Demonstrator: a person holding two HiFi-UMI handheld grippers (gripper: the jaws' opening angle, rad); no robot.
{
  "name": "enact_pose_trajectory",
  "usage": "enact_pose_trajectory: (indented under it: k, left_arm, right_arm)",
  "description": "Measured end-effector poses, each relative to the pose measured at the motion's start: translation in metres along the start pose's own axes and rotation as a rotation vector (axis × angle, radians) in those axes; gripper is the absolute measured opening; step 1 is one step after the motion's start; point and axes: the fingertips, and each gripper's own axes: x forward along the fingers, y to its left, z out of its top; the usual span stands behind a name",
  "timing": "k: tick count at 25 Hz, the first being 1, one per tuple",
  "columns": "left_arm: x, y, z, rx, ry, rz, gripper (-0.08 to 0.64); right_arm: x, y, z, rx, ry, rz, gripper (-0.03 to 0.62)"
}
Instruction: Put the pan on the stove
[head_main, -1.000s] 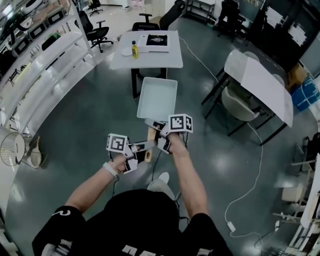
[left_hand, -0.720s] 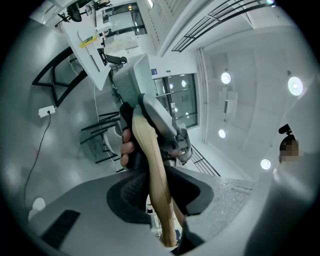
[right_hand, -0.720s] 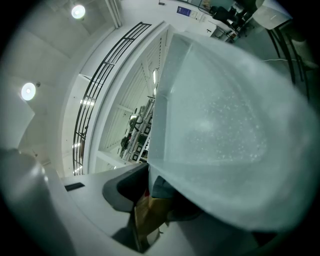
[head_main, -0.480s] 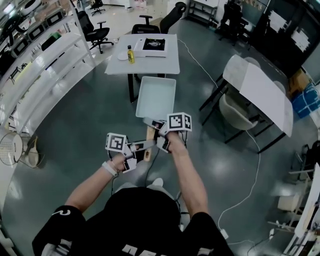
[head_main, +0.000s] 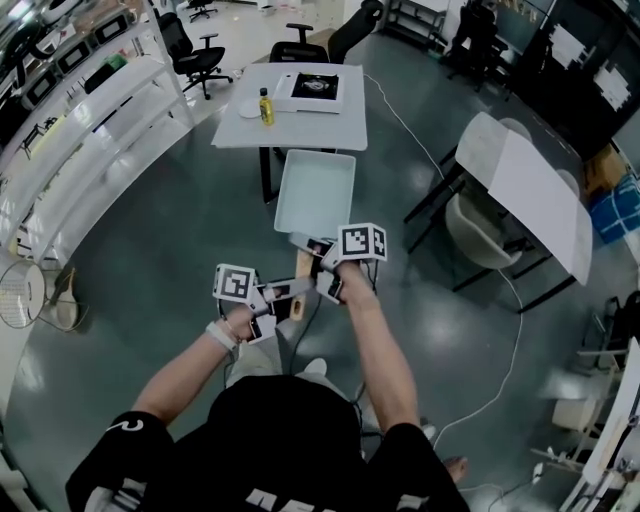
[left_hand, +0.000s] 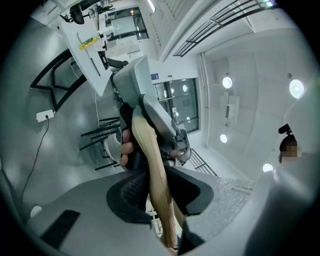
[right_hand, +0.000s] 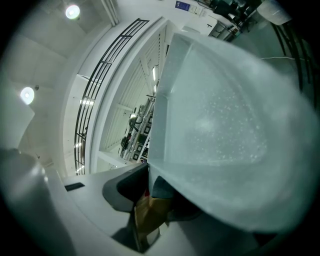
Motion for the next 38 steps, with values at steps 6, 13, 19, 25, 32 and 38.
enact_pose_trajectory:
  k: [6, 13, 19, 25, 32, 38]
  left_arm:
    - [-0.011, 0.021, 0.055, 0.006, 0.053, -0.02, 0.098]
    - [-0.03, 0.062, 0.153, 0.094, 0.138, 0.063, 0.098]
    - [-0.045, 0.069, 0.214, 0.021, 0.164, -0.003, 0.098]
    - [-0.06, 0.08, 0.251, -0.017, 0.187, -0.034, 0.098]
    - [-0.069, 0.086, 0.28, -0.036, 0.189, -0.067, 0.098]
    - [-0.062, 0.097, 0.303, -0.046, 0.186, -0.053, 0.098]
  right_arm:
    - [0.038, -0.02, 0.042, 0.005, -0.029, -0.04, 0.114]
    - [0.093, -0.038, 0.12, 0.018, -0.09, -0.054, 0.114]
    - [0.142, -0.048, 0.167, 0.03, -0.123, -0.078, 0.114]
    - [0.176, -0.057, 0.193, 0.036, -0.141, -0.103, 0.114]
    - [0.201, -0.061, 0.213, 0.037, -0.138, -0.114, 0.114]
    - [0.209, -0.075, 0.234, 0.049, -0.129, -0.127, 0.114]
